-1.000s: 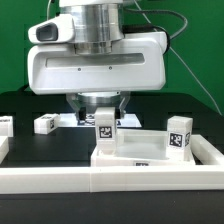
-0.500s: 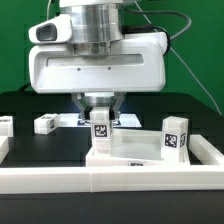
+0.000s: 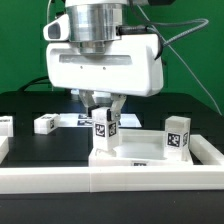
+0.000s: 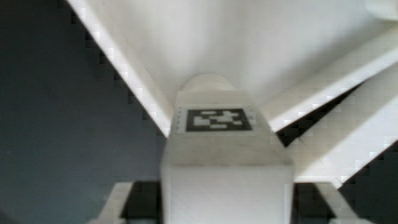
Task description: Assemble square table
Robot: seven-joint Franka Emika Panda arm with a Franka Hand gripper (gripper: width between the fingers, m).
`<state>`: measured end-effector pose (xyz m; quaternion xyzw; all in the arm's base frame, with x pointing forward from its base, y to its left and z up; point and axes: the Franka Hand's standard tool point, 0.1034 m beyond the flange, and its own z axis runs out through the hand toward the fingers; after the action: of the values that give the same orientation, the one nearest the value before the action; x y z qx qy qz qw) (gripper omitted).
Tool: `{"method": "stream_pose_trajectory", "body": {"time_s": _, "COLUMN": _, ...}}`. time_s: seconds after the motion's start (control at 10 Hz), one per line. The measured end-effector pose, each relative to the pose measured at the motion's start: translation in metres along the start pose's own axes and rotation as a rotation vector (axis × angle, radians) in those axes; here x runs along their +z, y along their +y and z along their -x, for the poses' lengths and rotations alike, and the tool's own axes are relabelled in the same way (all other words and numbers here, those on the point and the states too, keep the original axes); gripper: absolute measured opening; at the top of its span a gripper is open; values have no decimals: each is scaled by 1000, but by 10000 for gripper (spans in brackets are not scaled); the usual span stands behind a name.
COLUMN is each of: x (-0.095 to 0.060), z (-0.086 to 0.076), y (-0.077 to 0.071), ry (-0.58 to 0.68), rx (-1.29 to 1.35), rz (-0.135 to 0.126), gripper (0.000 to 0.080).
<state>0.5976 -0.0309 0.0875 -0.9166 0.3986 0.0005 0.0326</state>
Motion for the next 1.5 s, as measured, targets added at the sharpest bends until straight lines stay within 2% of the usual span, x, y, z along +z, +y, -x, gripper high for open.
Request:
{"method": "stream_pose_trajectory", "body": {"time_s": 0.3, "x": 1, "z": 10, "y": -9, "ry": -2, "rx": 264, "rz": 1, "gripper": 290}}
{"method": "stream_pose_trajectory", "body": {"time_s": 0.6, "x": 2, "z": 10, "y": -10, "ry": -14, "rx": 384, "rz": -12, "gripper": 290}}
{"method": "stream_pose_trajectory", "body": {"time_s": 0.7, "x": 2, "z": 11, "y": -10, "ry": -15, "rx": 380, "rz": -11, "gripper": 355}}
{"method": "stream_pose_trajectory", "body": {"time_s": 0.8, "x": 2, "z": 11, "y": -10, "ry": -15, "rx": 372, "rz": -11, "gripper": 521}}
{"method": "stream_pose_trajectory", "body": {"time_s": 0.9, "x": 2, "z": 11, "y": -10, "ry": -14, "rx": 334, "rz": -12, "gripper": 521}}
{"method": "stream_pose_trajectory", "body": {"time_s": 1.0, "x": 1, "z": 10, "y": -10, "ry": -13, "rx": 248, "rz": -9, "gripper": 622}}
{"method": "stream_pose_trajectory", "body": {"time_s": 1.5, "x": 1, "z": 10, "y": -10, "ry": -7, "rx": -155, "rz": -6, "gripper": 649}}
